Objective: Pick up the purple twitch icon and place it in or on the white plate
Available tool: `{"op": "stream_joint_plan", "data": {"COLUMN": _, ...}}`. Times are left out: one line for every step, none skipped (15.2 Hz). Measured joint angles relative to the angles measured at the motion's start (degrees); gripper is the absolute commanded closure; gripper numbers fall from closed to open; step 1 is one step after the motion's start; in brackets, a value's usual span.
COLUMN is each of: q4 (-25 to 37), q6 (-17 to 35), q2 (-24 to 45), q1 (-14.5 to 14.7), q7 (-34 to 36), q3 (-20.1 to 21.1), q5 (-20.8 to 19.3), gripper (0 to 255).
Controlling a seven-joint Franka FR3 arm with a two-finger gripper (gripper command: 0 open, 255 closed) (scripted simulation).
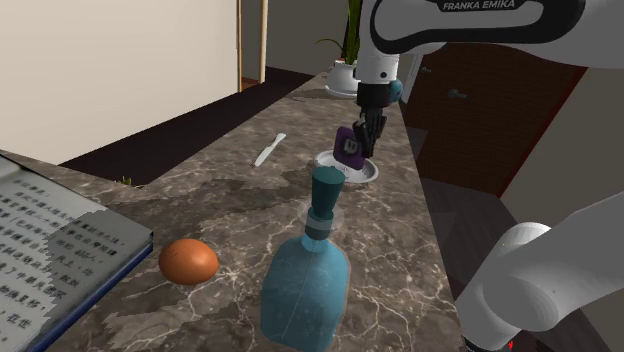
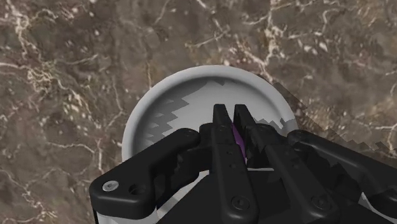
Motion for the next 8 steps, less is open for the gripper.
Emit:
{"op": "stream_joint_plan", "data": {"q4": 0.0, "q6": 0.0, "q2": 0.0, "q1": 0.0, "q7": 0.0, "q3": 0.0, "q5": 0.0, "gripper": 255}}
{"op": "stream_joint_plan", "data": {"q4": 0.0, "q6": 0.0, "q2": 0.0, "q1": 0.0, "q7": 0.0, "q3": 0.0, "q5": 0.0, "gripper": 255}}
{"op": "stream_joint_plan", "data": {"q4": 0.0, "q6": 0.0, "q2": 0.0, "q1": 0.0, "q7": 0.0, "q3": 0.0, "q5": 0.0, "gripper": 0}}
{"op": "stream_joint_plan", "data": {"q4": 0.0, "q6": 0.0, "q2": 0.0, "q1": 0.0, "q7": 0.0, "q3": 0.0, "q5": 0.0, "gripper": 0}}
{"op": "stream_joint_plan", "data": {"q4": 0.0, "q6": 0.0, "q2": 0.0, "q1": 0.0, "q7": 0.0, "q3": 0.0, "q5": 0.0, "gripper": 0}}
{"op": "stream_joint_plan", "data": {"q4": 0.0, "q6": 0.0, "q2": 0.0, "q1": 0.0, "q7": 0.0, "q3": 0.0, "q5": 0.0, "gripper": 0}}
{"op": "stream_joint_plan", "data": {"q4": 0.0, "q6": 0.0, "q2": 0.0, "q1": 0.0, "q7": 0.0, "q3": 0.0, "q5": 0.0, "gripper": 0}}
{"op": "stream_joint_plan", "data": {"q4": 0.0, "q6": 0.0, "q2": 0.0, "q1": 0.0, "q7": 0.0, "q3": 0.0, "q5": 0.0, "gripper": 0}}
